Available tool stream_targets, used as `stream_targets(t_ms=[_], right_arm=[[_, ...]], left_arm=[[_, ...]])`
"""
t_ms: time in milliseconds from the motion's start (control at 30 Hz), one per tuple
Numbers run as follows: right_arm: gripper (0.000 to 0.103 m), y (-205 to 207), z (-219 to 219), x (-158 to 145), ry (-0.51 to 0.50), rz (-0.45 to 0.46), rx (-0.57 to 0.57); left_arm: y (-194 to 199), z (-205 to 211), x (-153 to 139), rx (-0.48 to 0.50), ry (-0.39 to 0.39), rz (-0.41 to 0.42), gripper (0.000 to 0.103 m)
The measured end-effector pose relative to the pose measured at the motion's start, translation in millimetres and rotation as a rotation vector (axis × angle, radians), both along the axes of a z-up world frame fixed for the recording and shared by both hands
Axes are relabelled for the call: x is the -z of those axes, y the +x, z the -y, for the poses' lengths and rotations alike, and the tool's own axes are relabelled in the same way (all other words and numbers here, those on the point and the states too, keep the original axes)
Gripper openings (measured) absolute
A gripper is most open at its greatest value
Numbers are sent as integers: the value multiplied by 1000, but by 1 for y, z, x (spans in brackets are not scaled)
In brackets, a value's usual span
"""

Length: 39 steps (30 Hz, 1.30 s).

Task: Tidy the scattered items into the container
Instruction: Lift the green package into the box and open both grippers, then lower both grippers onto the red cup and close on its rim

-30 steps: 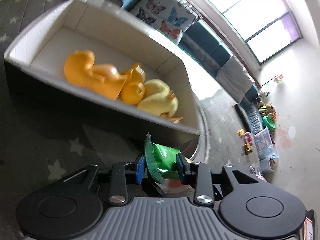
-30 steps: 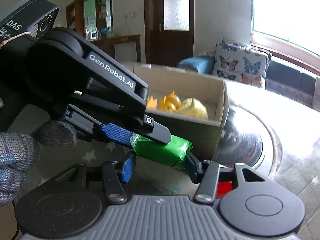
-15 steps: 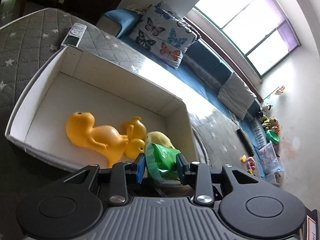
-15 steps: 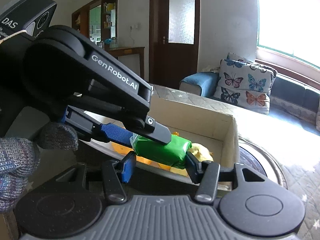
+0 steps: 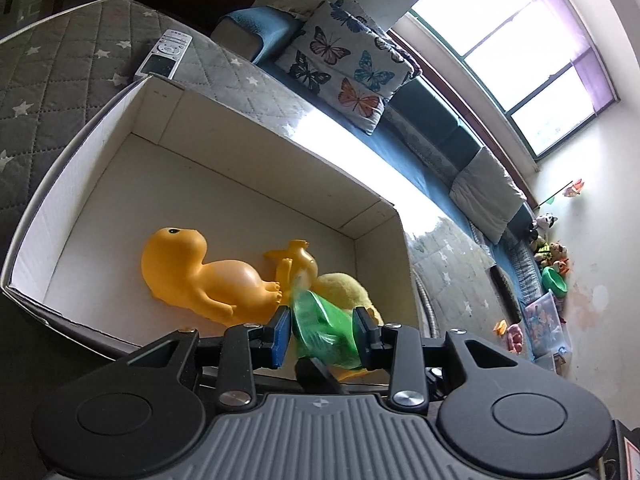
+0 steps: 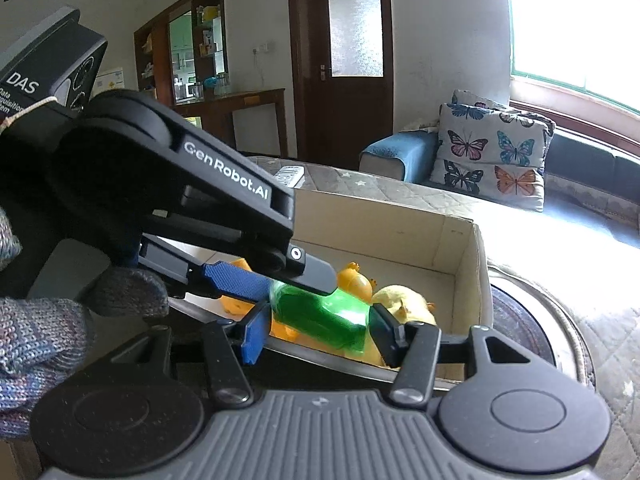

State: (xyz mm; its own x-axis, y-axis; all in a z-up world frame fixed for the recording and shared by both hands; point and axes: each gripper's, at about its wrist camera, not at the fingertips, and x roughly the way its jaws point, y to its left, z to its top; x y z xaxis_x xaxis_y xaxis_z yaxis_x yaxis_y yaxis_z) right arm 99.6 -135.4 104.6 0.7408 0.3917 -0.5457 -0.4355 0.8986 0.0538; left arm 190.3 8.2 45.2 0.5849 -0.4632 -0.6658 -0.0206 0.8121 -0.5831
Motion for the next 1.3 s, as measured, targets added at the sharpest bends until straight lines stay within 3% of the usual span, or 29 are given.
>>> stream_targets(t_ms=[767,1300], right_arm=[[55,-50,15,-17,-16,57,7],[55,-89,69,7,-62,1,116]], left_arm=[[-39,4,-23,1,52,66,36],[-69,36,-5,97,58,31,36]])
